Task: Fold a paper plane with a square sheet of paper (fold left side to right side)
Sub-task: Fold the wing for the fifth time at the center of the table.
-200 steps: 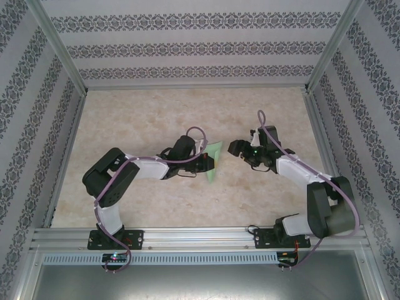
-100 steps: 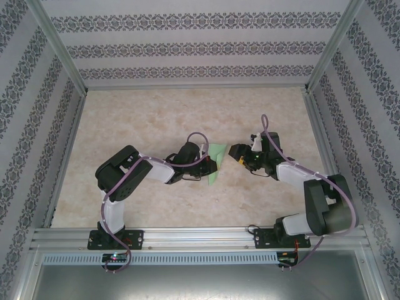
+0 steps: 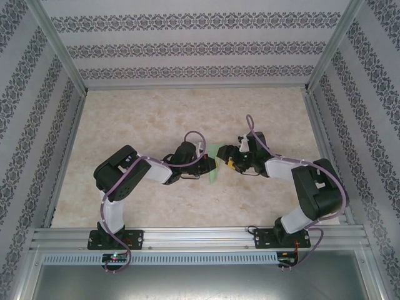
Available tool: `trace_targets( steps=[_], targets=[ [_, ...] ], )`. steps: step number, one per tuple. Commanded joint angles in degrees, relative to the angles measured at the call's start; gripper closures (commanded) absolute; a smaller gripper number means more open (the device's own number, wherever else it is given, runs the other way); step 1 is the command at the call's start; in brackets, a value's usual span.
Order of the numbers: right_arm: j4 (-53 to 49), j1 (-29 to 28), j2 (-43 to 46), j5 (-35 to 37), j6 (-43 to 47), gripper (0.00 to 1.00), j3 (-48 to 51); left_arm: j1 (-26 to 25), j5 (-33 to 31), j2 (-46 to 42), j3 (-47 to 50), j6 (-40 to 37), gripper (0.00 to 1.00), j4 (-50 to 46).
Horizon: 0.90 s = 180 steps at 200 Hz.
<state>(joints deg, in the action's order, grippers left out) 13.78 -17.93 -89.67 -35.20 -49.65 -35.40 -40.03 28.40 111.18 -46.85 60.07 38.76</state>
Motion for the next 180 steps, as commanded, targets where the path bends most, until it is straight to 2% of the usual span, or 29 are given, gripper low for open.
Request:
trace_targets(
  steps=[1, 127, 180],
  targets=[
    [1.7, -1.4, -1.7, 1.2, -1.7, 0.24, -2.5, 1.0, -0.4, -2.7, 1.3, 0.4, 1.00, 2.9],
    [1.8, -5.3, -8.6, 1.9, -3.5, 0.24, -7.8, 1.0, 0.3, -2.0, 1.1, 1.2, 1.00, 4.0],
    [-1.7, -6.2, -9.3, 3.5, -2.9, 0.23, -9.7, 1.0, 0.3, -1.5, 1.2, 1.5, 1.00, 4.6]
  ],
)
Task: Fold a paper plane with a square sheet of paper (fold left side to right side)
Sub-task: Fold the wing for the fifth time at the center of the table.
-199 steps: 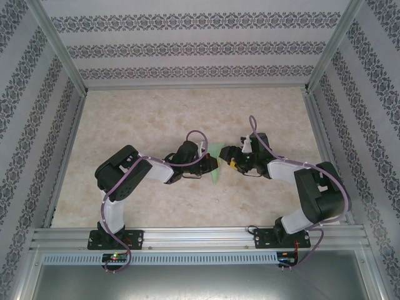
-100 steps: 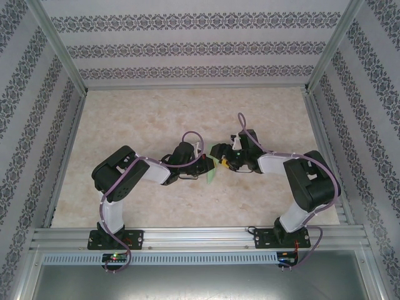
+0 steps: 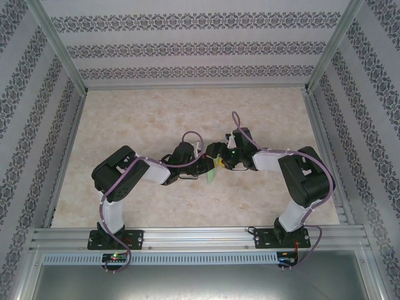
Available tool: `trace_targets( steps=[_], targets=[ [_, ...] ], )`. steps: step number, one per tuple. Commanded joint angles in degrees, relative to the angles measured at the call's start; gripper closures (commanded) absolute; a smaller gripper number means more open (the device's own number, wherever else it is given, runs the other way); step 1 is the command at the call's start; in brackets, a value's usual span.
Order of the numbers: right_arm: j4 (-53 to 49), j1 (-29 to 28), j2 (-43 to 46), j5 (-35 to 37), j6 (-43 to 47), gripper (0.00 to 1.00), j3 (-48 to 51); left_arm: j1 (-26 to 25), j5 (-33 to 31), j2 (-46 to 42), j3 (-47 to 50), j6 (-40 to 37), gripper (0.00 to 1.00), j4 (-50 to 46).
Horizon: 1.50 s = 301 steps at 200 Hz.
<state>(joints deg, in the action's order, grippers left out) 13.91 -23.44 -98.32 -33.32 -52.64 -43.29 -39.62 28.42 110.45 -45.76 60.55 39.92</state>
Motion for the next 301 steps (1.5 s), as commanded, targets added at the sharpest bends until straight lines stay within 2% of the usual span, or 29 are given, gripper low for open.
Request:
trace_targets(
  steps=[1, 73, 144, 301],
  targets=[
    [-1.8, -0.7, -0.6, 1.7, 0.1, 0.23, -1.8, 0.6, 0.3, -0.8, 0.1, 1.1, 1.00, 3.4],
    [-8.4, -1.7, -2.8, 3.7, 1.9, 0.23, -6.0, 0.6, -0.1, -0.6, 0.3, 1.3, 1.00, 3.7],
    [-23.5, -3.4, -6.1, 10.1, 7.8, 0.22, -12.3, 0.7, -0.5, -1.2, 1.0, 0.7, 1.00, 2.9],
    [-24.7, -3.9, -6.9, 10.4, 9.3, 0.22, -13.2, 2.7, 1.3, -0.2, 2.0, -2.1, 0.99, 1.3]
  ],
)
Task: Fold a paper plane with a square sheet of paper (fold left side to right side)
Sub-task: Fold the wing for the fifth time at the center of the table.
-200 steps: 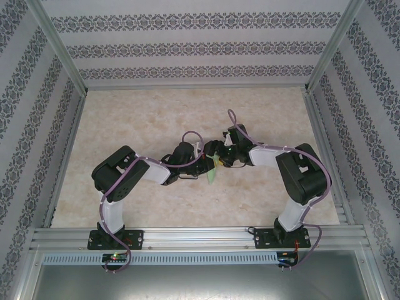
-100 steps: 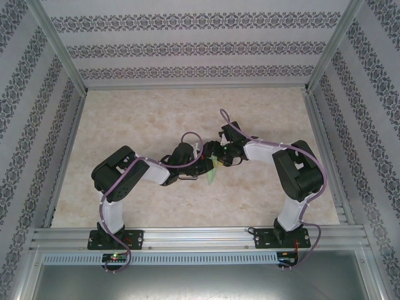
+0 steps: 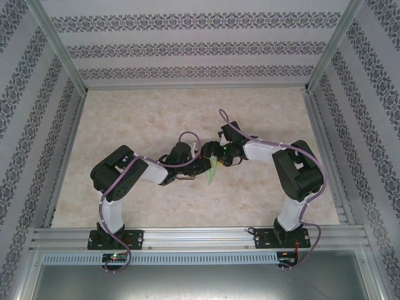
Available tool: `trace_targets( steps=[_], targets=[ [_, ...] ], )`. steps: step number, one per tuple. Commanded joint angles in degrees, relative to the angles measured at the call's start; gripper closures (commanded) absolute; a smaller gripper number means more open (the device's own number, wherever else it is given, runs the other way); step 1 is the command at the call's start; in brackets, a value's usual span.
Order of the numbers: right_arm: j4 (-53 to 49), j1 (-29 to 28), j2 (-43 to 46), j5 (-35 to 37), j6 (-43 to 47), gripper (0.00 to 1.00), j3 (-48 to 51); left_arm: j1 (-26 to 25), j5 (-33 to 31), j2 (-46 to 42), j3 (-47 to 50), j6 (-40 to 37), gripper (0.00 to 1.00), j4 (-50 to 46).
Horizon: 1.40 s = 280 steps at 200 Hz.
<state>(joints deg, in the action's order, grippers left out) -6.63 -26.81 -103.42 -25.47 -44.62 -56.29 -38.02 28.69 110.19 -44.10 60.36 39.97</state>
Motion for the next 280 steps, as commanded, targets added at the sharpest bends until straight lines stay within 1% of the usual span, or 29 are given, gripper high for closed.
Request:
trace_targets(
  steps=[1, 66, 138, 218, 280],
  targets=[
    [-4.2, -0.5, -1.8, 2.6, 1.3, 0.22, -0.2, 1.1, 1.0, 0.0, 0.3, -1.9, 0.99, 1.3],
    [-4.2, -0.7, -2.1, 2.5, 1.4, 0.21, -0.4, 1.6, 1.0, 0.2, 0.9, -2.2, 0.99, 1.3],
    [-3.5, -0.7, -2.2, 2.0, 1.2, 0.21, -0.1, 1.6, 3.5, -0.3, 1.5, -3.5, 0.99, 1.9],
    [-3.1, -0.7, -2.0, 1.7, 1.1, 0.21, 0.3, 1.8, 2.4, -0.3, 2.4, -4.1, 0.99, 0.8],
    [-2.8, -0.7, -2.1, 0.8, 1.5, 0.20, 0.1, 2.2, 1.8, 1.3, 1.7, -4.9, 0.99, 0.7]
  ],
)
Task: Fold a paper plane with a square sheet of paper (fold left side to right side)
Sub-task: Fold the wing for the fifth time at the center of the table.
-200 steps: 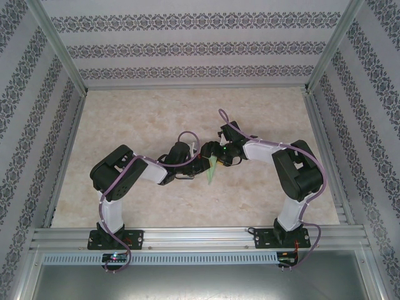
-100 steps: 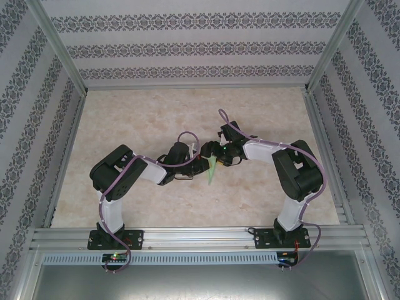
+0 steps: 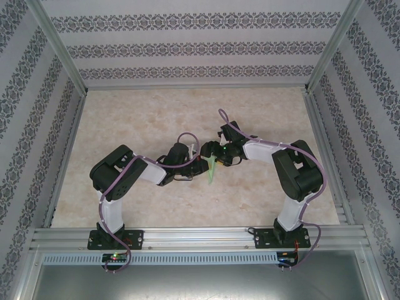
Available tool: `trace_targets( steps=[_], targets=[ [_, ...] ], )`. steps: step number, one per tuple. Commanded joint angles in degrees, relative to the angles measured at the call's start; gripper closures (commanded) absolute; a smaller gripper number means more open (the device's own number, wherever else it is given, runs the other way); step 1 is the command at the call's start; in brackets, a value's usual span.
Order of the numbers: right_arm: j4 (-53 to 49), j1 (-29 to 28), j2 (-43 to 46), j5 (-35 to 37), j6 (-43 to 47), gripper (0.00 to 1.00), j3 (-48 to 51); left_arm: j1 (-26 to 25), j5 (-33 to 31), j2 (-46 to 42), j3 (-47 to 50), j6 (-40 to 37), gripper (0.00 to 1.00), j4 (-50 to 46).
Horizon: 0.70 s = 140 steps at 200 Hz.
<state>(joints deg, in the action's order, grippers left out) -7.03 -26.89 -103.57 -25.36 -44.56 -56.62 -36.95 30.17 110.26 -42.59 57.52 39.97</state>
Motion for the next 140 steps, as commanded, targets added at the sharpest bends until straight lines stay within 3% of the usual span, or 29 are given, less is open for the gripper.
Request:
trace_targets(
  steps=[1, 140],
  targets=[
    [-2.4, -0.7, -1.9, 0.7, 1.4, 0.20, 0.4, 1.2, 0.3, 1.3, 0.1, -2.1, 0.99, 0.7],
    [-1.0, -0.6, -1.4, 0.1, 1.6, 0.20, 0.9, 2.1, 1.9, 4.4, -1.0, -2.0, 0.99, 2.2]
  ],
)
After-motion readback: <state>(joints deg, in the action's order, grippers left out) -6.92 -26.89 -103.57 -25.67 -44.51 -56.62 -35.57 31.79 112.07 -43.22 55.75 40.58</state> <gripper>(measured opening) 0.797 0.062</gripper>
